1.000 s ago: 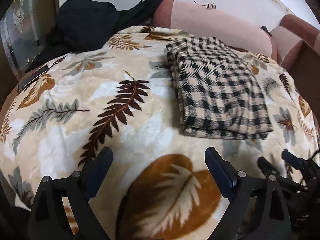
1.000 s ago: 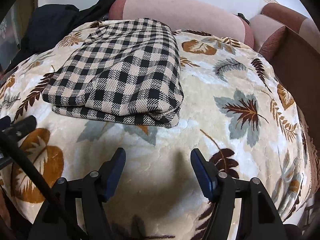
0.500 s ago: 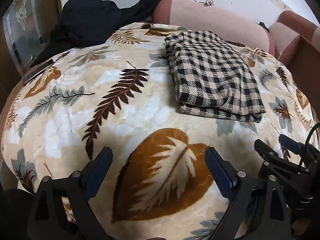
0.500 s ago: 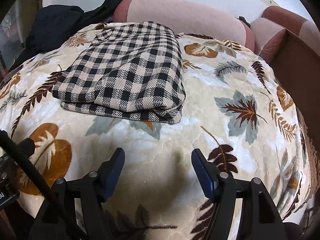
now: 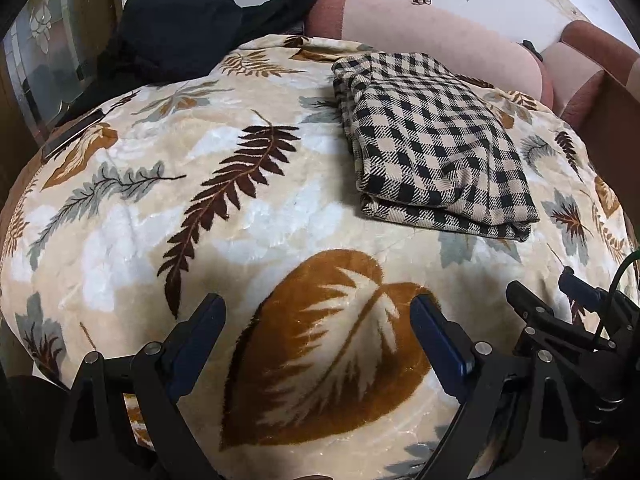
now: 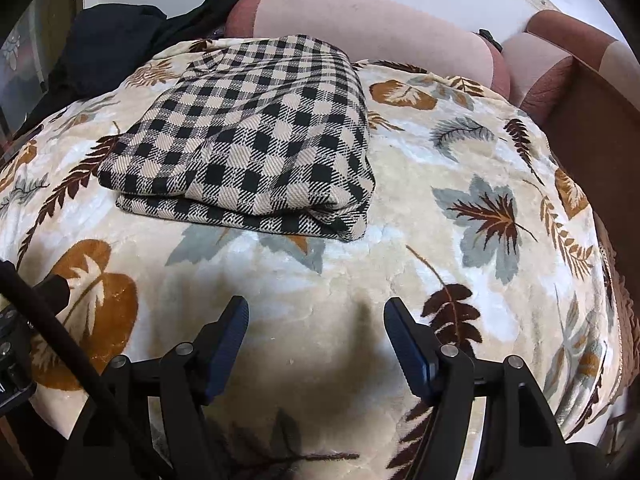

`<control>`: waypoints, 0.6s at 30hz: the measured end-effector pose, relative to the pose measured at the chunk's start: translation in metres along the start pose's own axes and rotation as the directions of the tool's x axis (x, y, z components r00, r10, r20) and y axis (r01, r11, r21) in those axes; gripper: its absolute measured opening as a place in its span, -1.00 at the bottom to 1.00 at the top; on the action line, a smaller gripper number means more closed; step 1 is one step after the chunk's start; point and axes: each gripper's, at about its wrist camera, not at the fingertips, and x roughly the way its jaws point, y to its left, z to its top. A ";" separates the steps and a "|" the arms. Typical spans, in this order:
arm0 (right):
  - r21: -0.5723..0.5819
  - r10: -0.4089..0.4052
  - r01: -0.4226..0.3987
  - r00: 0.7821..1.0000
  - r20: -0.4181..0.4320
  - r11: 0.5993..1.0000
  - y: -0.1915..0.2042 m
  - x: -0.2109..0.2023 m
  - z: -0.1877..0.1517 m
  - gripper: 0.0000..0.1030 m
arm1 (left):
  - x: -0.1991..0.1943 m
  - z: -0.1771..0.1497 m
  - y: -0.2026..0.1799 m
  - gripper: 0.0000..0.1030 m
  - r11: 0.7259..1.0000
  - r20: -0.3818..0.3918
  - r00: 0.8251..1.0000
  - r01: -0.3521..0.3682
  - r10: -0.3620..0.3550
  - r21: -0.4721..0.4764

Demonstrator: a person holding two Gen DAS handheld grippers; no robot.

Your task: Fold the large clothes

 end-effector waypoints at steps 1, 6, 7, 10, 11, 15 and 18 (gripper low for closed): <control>0.000 0.000 0.000 1.000 -0.001 1.000 0.000 0.000 0.000 0.45 | 0.000 0.000 0.000 0.80 1.000 -0.001 1.000 0.000 0.000 0.000; -0.001 -0.001 0.001 1.000 -0.002 1.000 0.001 0.001 0.000 0.45 | 0.002 -0.001 -0.002 0.80 1.000 -0.003 1.000 0.000 0.000 0.009; -0.001 -0.001 0.001 1.000 -0.002 1.000 0.001 0.001 0.000 0.45 | 0.002 -0.001 -0.003 0.80 1.000 -0.004 1.000 0.001 -0.001 0.011; -0.005 -0.002 0.002 1.000 -0.001 1.000 0.003 0.002 0.000 0.45 | 0.003 -0.001 -0.003 0.80 1.000 -0.007 1.000 0.000 0.000 0.012; -0.007 0.000 0.000 1.000 0.000 1.000 0.003 0.002 0.001 0.45 | 0.004 -0.001 -0.003 0.80 1.000 -0.009 1.000 0.001 -0.001 0.010; -0.022 -0.001 0.001 1.000 0.008 1.000 0.009 0.000 0.003 0.45 | 0.004 -0.001 -0.001 0.80 1.000 -0.013 1.000 0.005 -0.005 0.001; -0.031 -0.007 0.008 1.000 0.007 0.999 0.012 0.000 0.003 0.46 | 0.004 -0.001 -0.001 0.80 1.000 -0.012 1.000 0.007 -0.007 -0.002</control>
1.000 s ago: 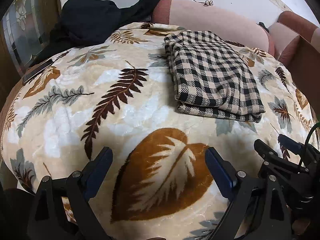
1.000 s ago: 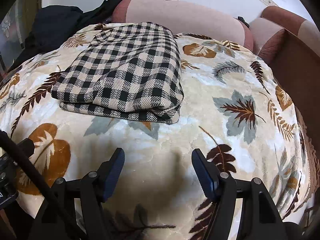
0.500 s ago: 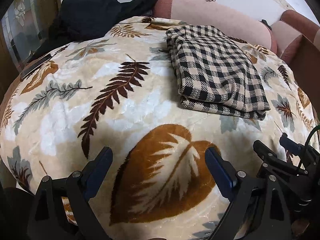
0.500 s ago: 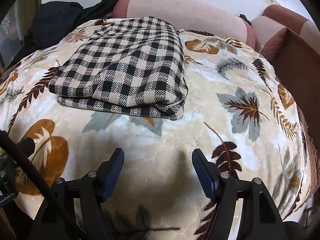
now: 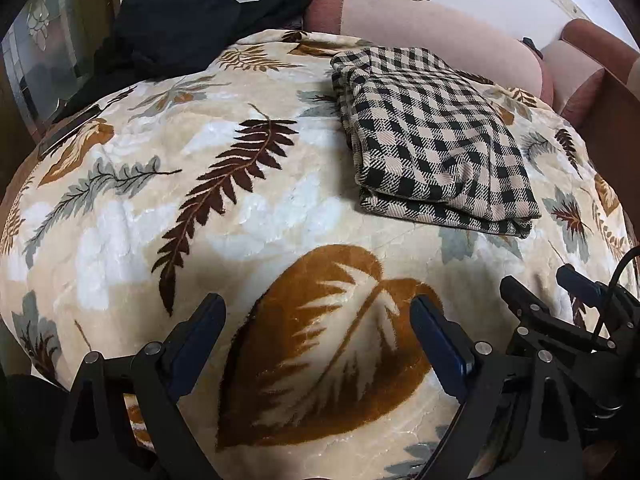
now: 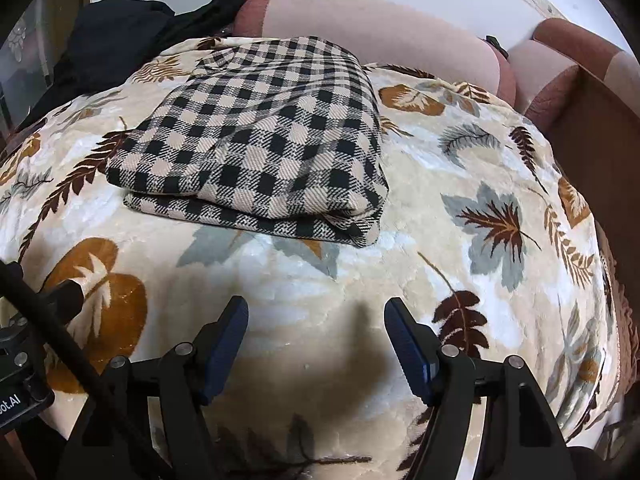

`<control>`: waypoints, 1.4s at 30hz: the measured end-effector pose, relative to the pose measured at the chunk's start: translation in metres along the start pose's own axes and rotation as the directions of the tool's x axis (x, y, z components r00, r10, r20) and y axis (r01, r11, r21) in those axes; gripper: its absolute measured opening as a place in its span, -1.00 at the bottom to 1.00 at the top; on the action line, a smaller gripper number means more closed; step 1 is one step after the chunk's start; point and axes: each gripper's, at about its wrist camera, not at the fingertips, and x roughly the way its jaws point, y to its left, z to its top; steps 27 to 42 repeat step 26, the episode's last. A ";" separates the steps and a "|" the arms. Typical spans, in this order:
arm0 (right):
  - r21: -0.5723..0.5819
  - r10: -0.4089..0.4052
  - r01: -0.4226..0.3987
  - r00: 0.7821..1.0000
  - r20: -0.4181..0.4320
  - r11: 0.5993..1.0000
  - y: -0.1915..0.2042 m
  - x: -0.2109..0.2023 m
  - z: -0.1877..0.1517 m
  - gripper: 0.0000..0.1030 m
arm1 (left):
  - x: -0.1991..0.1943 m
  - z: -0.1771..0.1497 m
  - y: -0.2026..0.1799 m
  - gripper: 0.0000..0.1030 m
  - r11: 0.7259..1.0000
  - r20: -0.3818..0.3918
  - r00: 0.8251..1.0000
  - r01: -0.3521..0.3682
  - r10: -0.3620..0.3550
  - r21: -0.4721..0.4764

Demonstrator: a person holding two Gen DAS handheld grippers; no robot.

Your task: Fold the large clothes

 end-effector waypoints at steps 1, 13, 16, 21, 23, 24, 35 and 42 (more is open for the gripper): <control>-0.002 -0.004 0.004 1.000 -0.002 1.000 0.000 0.000 0.000 0.46 | 0.000 0.000 0.000 0.80 1.000 0.000 1.000 0.001 -0.001 0.000; -0.001 -0.023 0.023 1.000 -0.013 1.000 -0.002 0.001 0.000 0.47 | 0.002 -0.002 0.000 0.80 1.000 -0.003 1.000 -0.011 0.011 0.005; 0.002 -0.020 0.020 1.000 -0.011 1.000 -0.002 0.001 0.001 0.47 | 0.003 -0.002 -0.001 0.80 1.000 -0.004 1.000 -0.013 0.013 0.006; 0.000 -0.014 0.014 1.000 -0.012 1.000 0.000 0.001 0.003 0.48 | 0.002 -0.003 -0.002 0.80 1.000 0.014 1.000 -0.021 0.020 0.015; -0.001 -0.010 0.010 1.000 -0.015 1.000 0.001 0.002 0.003 0.48 | 0.001 -0.003 -0.003 0.80 0.999 0.023 0.999 -0.027 0.027 0.021; -0.001 -0.007 0.007 1.000 -0.017 1.000 0.001 0.002 0.003 0.48 | 0.001 -0.003 -0.004 0.80 0.999 0.024 0.999 -0.028 0.027 0.021; 0.005 0.001 -0.001 1.000 -0.022 1.000 0.001 0.003 0.003 0.48 | 0.001 -0.004 -0.004 0.80 1.000 0.021 0.999 -0.025 0.025 0.018; 0.005 0.001 -0.001 1.000 -0.022 1.000 0.001 0.003 0.003 0.48 | 0.001 -0.004 -0.004 0.80 1.000 0.021 0.999 -0.025 0.025 0.018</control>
